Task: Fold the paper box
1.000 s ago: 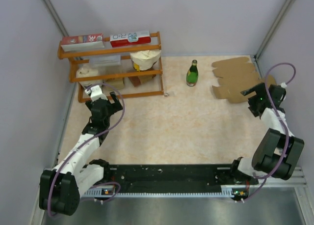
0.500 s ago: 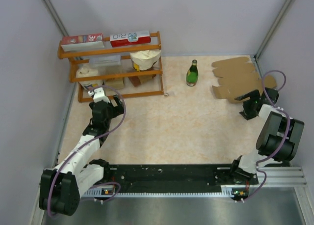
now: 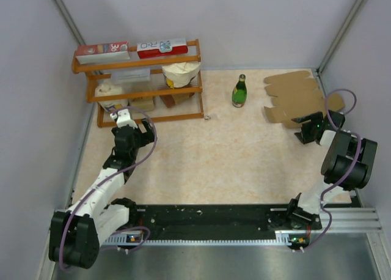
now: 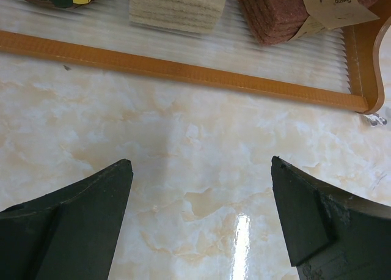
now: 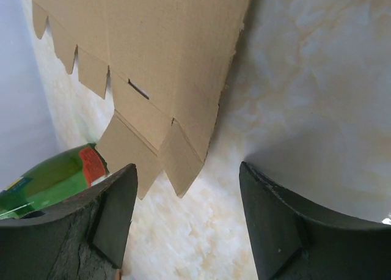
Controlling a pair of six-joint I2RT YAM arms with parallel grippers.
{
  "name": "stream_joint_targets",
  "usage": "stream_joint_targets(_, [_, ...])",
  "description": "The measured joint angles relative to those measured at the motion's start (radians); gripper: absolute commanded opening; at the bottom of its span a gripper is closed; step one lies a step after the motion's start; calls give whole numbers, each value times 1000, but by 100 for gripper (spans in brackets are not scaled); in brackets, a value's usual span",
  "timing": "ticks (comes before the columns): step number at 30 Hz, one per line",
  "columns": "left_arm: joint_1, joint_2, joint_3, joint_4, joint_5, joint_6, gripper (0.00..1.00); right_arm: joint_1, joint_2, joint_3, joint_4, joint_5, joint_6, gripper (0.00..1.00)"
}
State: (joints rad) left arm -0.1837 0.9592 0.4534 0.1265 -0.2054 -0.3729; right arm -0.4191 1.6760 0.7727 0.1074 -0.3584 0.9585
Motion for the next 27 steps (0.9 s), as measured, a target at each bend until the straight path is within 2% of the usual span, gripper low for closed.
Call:
stream_joint_targets(5, [-1, -6, 0, -1, 13, -8, 99, 0, 31, 0, 63, -16, 31, 64])
stream_joint_targets(14, [-2, -6, 0, -1, 36, -14, 99, 0, 117, 3, 203, -66, 99, 46])
stream_joint_targets(19, [-3, -6, 0, -1, 44, -14, 99, 0, 151, 10, 241, -87, 122, 40])
stream_joint_targets(24, [-6, -6, 0, -2, 53, -14, 99, 0, 164, 15, 242, -86, 124, 20])
stream_joint_targets(27, [-7, -7, 0, -2, 60, -14, 98, 0, 171, 14, 237, -80, 121, 16])
